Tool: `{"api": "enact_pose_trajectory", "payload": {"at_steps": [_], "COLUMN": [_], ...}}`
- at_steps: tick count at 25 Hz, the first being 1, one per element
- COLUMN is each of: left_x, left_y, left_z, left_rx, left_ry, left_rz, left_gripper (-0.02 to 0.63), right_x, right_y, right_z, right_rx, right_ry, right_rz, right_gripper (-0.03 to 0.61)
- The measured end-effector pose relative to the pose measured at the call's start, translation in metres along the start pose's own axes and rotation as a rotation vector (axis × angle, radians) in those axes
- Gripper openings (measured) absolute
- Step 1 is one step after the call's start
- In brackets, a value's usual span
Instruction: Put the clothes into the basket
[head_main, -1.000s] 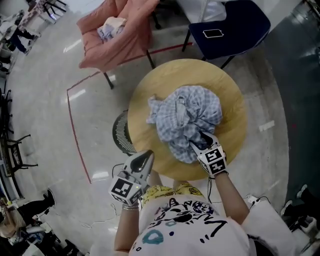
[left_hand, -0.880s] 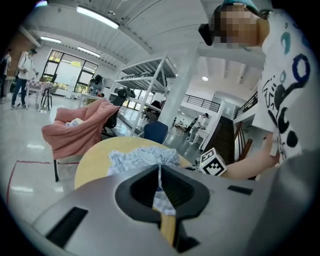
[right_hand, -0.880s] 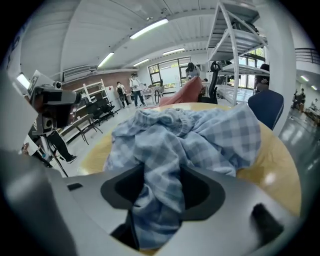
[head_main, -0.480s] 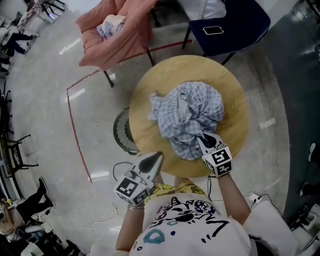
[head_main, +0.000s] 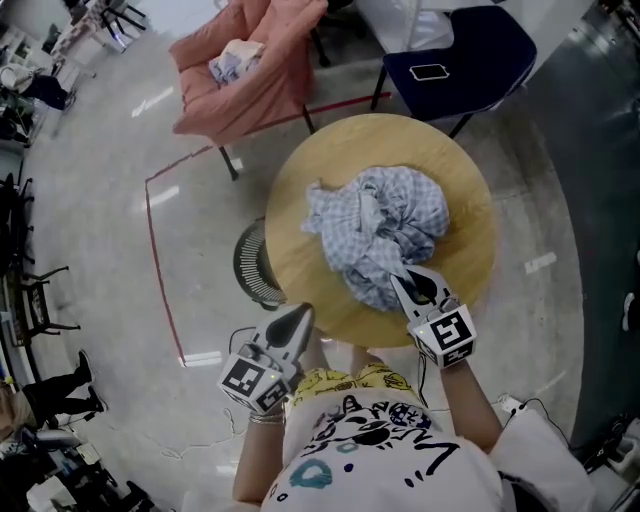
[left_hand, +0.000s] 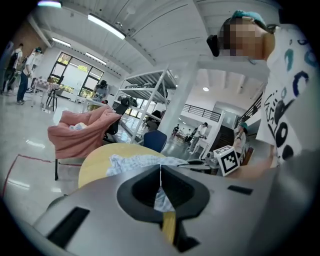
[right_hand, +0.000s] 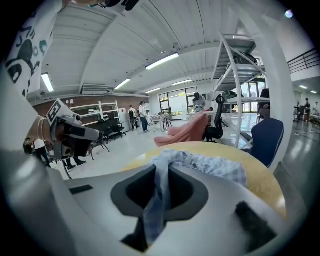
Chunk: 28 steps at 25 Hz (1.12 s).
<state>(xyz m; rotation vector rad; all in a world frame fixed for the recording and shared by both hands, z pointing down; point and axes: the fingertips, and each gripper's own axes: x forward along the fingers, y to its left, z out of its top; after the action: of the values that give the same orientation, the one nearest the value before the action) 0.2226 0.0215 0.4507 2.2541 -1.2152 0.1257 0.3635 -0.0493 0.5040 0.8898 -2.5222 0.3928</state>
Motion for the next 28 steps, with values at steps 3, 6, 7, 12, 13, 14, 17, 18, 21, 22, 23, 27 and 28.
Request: {"api": "enact_pose_trajectory", "payload": {"at_steps": [3,6,7,12,13,14,17,18,21,22,23,27,28], "left_x": [-0.03,-0.057,-0.063,-0.089,-0.09,-0.092,-0.101,-0.108,-0.136,-0.146,-0.155,-0.179,-0.184], "left_y": [-0.009,-0.005,-0.001,0.014,0.019,0.024,0.032,0.032,0.034,0.037,0.041,0.048,0.048], "left_z": [-0.006,-0.01,-0.012,-0.003,0.002,0.007,0.022,0.026,0.033,0.033,0.033,0.032,0.032], "left_rx": [0.026,0.038,0.037,0.071,0.079,0.083,0.096,0.112,0.167,0.183,0.198,0.232,0.221], "left_ry": [-0.014,-0.034,-0.04,-0.065,-0.077,-0.092,-0.127,-0.132,-0.134,-0.129,-0.122,-0.121,-0.137], "left_rz": [0.053,0.123,0.14,0.187,0.195,0.201,0.193,0.186,0.183,0.192,0.206,0.223,0.214], "left_gripper": [0.015,0.015,0.015,0.015,0.015,0.015,0.015,0.015,0.015,0.015,0.015,0.015,0.015], "right_x": [-0.023,-0.036,-0.037,-0.049,-0.05,-0.051,-0.048,-0.048,-0.047,-0.045,-0.041,-0.029,-0.027], "right_y": [0.018,0.03,0.032,0.048,0.05,0.051,0.062,0.069,0.097,0.108,0.118,0.158,0.165], "right_z": [0.004,0.004,0.003,0.002,0.006,0.009,0.017,0.021,0.035,0.039,0.043,0.06,0.063], "right_rx": [0.005,0.023,0.025,0.026,0.023,0.017,-0.025,-0.034,-0.031,-0.038,-0.051,-0.099,-0.102], "right_ry": [-0.041,-0.081,-0.087,-0.108,-0.117,-0.123,-0.12,-0.121,-0.14,-0.144,-0.146,-0.161,-0.166], "right_rz": [0.019,0.048,0.055,0.065,0.067,0.068,0.052,0.045,0.036,0.04,0.05,0.106,0.114], "right_gripper": [0.058,0.058,0.058,0.058,0.058,0.058,0.058,0.058,0.058,0.058,0.058,0.058,0.058]}}
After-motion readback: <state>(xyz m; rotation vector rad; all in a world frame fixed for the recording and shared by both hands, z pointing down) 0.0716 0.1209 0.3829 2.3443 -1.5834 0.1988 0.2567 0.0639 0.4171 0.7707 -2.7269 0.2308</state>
